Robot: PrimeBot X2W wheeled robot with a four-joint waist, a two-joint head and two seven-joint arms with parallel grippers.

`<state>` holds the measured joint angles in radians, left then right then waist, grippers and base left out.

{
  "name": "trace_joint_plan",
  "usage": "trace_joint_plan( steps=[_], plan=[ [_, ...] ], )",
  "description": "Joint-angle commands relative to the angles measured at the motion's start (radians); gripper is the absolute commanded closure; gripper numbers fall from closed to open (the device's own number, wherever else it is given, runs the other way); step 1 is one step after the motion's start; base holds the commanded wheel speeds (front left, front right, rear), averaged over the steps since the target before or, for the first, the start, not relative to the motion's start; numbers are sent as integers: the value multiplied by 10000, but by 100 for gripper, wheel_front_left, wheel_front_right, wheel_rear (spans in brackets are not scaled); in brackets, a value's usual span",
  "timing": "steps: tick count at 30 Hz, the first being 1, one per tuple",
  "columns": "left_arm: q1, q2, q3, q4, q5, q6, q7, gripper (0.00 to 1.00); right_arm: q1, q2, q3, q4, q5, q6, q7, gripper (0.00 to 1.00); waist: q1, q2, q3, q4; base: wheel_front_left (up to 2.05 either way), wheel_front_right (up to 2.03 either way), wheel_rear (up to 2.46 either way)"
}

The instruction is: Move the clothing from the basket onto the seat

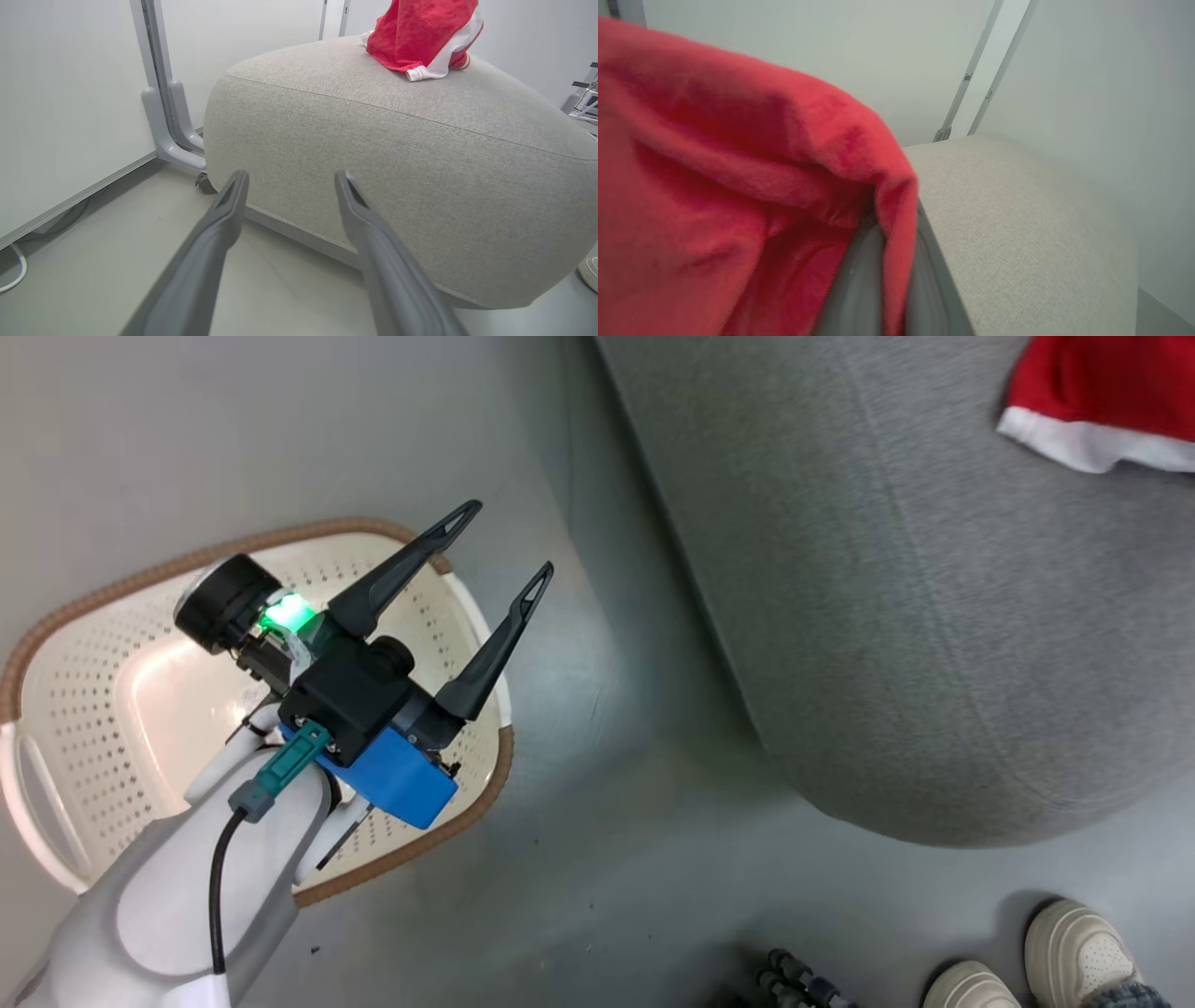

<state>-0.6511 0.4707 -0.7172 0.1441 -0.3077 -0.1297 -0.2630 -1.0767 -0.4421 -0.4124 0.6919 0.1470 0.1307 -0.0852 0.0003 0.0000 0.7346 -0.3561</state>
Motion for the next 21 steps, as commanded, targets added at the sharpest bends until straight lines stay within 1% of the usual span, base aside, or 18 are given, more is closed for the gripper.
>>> trace_joint_plan(
  steps=[1, 7, 13, 14, 15, 16, 17, 18, 21],
  plan=[
    [-179, 66, 85, -130, 27, -5, -26, 0, 190, -21, -166, 158, -44, 1, -134, 100, -3, 0, 451, 293, 0, 0, 0],
    [-46, 101, 298, -412, 46, 61, -26, 0, 397, 208, -632, 1019, -166, 1, -625, 100, -3, 0, 766, 441, 0, 0, 0],
    [85, -59, 477, -406, 73, 46, -26, 0, 246, 304, -726, 1641, -396, 1, -958, 99, -3, 0, 713, 544, 0, 0, 0],
    [99, -115, 493, -386, 77, 44, -26, 0, 227, 321, -659, 1731, -459, 1, -917, 83, -3, 0, 663, 568, 0, 0, 0],
    [111, -172, 516, -369, 64, 42, -26, 0, 215, 326, -550, 1783, -558, 1, -892, 63, -3, 0, 614, 589, 0, 0, 0],
    [124, -211, 547, -351, 57, 38, -26, 0, 191, 322, -479, 1801, -642, 1, -902, 47, -3, 0, 573, 601, 0, 0, 0],
    [148, -248, 572, -314, 51, 35, -26, 0, 170, 338, -441, 1828, -712, 1, -901, 6, -3, 0, 526, 606, 0, 0, 0],
    [173, -301, 603, -292, 47, 31, -26, 0, 163, 361, -406, 1853, -783, 1, -874, 0, -3, 0, 469, 613, 0, 0, 0],
    [260, -518, 692, -189, 42, 18, -26, 0, 153, 424, -262, 1939, -822, 1, -697, 0, -3, 0, 225, 663, 0, 0, 0]
  ],
)
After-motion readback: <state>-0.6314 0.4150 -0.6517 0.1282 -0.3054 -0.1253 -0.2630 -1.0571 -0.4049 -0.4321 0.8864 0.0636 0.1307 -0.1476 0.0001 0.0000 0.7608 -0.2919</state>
